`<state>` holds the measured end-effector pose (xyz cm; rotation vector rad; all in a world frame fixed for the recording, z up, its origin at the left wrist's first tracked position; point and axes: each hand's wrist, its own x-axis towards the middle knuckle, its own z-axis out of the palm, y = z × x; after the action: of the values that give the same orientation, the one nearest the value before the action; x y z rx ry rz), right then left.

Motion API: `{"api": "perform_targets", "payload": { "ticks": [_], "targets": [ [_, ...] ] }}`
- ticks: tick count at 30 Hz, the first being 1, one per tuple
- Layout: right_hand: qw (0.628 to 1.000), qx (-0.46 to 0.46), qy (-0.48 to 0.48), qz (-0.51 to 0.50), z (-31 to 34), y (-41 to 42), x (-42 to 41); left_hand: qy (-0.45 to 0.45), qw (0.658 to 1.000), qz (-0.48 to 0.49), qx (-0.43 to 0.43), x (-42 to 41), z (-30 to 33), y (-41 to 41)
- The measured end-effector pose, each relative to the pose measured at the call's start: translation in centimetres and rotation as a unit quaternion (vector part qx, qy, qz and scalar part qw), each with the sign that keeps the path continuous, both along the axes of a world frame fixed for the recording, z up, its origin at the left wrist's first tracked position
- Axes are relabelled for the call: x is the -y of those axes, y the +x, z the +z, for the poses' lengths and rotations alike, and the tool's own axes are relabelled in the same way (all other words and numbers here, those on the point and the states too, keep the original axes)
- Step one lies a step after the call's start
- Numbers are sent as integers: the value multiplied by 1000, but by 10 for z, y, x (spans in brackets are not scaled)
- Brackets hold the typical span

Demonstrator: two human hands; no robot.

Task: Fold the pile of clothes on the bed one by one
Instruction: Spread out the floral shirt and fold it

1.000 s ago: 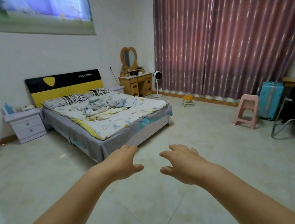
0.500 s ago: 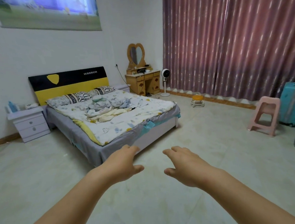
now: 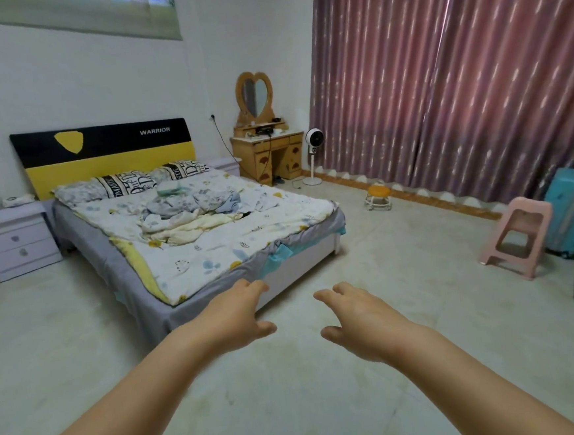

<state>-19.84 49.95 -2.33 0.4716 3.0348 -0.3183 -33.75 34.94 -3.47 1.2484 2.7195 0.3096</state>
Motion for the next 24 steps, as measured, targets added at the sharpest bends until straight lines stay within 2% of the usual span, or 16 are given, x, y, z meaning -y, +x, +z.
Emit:
{"api": "perform_targets", "payload": {
  "ticks": [6,16,24],
  "targets": [
    [1000,12,-11,4,-13,-55,-71,-12,1000,10,12,-60,-10,-49],
    [999,42,8,7,-13,-143,-228,11,999,39,35,-213,5,-118],
    [998,55,-27,33,-26,-221,-297,-19,996,71,58,-274,-9,-183]
  ]
}}
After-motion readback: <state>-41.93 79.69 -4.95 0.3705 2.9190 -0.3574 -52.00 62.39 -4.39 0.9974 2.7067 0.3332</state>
